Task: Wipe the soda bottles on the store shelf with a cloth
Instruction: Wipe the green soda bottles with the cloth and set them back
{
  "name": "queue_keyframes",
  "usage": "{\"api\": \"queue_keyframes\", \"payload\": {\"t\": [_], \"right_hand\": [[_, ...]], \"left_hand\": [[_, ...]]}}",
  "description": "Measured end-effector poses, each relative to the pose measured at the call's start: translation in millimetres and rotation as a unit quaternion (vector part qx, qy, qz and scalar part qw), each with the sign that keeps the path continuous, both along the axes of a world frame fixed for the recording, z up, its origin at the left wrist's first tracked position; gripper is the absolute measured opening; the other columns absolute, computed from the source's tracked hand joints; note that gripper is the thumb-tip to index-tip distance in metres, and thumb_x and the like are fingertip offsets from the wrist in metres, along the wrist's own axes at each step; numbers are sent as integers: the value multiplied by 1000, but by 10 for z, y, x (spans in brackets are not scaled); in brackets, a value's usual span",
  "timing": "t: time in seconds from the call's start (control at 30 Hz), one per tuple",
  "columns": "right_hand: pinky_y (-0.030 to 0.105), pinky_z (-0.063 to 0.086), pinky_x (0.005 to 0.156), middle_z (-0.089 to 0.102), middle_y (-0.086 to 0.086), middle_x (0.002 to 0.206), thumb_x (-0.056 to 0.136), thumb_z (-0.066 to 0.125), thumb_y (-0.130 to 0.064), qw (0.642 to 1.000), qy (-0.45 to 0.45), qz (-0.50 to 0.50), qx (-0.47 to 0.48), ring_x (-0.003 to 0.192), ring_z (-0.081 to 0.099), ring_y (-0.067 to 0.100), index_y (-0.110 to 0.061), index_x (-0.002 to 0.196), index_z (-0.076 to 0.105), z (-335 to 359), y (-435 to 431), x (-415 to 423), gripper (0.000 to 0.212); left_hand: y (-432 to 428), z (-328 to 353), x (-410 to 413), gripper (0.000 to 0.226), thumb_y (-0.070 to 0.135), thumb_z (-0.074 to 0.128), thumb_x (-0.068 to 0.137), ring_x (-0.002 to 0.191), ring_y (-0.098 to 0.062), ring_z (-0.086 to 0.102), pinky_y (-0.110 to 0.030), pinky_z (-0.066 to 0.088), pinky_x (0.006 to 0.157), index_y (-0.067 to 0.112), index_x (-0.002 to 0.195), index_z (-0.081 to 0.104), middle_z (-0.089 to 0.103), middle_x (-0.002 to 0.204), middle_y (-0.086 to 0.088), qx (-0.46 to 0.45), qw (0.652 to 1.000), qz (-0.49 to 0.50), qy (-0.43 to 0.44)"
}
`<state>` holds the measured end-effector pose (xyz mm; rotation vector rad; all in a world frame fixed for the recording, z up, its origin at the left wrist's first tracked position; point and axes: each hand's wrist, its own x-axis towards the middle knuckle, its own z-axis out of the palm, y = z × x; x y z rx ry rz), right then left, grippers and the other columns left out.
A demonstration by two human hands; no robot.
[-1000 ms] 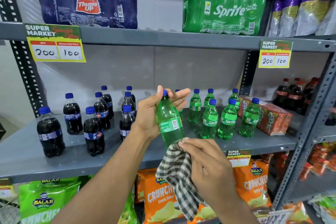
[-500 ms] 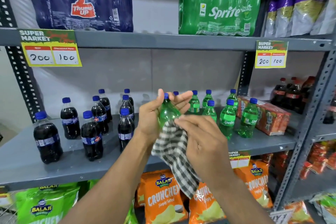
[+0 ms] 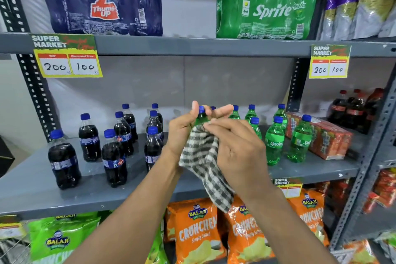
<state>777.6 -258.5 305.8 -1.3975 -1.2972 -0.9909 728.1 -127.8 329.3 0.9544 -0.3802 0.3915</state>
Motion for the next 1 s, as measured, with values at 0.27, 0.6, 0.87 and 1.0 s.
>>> {"api": "queue_keyframes", "payload": {"t": [0.27,0.6,0.87,1.0], "right_hand": [[28,51,93,69,4,106,85,56,8,998,-23,3,-60,100,60,23,-3,107,74,-335,-195,-20,31],[24,52,84,69,-7,104,63,78,22,977,66,-9,-204,96,60,13,-12,105,76,-1093,-534,264,53],[22,50,91,71,-5,104,66,76,23,972,130,-37,-192,98,65,18,-10,105,77,-1095,-717,468,51],[24,52,89,70,-5,105,70,74,23,971,148,-37,-182,100,65,16,-10,107,77,-1115,-763,560,50]], "left_hand": [[48,-62,30,40,41,47,97,127,-35,60,-44,47,107,9,80,64,67,127,-28,-7,997,70,9],[280,-284,450,30,32,47,98,127,-33,61,-57,37,114,15,80,64,72,123,-19,141,965,205,85],[338,-474,894,22,37,53,98,130,-21,56,-49,25,120,24,84,63,75,122,5,265,908,281,163],[327,-495,1018,27,27,45,108,132,-17,49,-33,30,106,31,88,63,64,139,-1,308,886,297,180]]}}
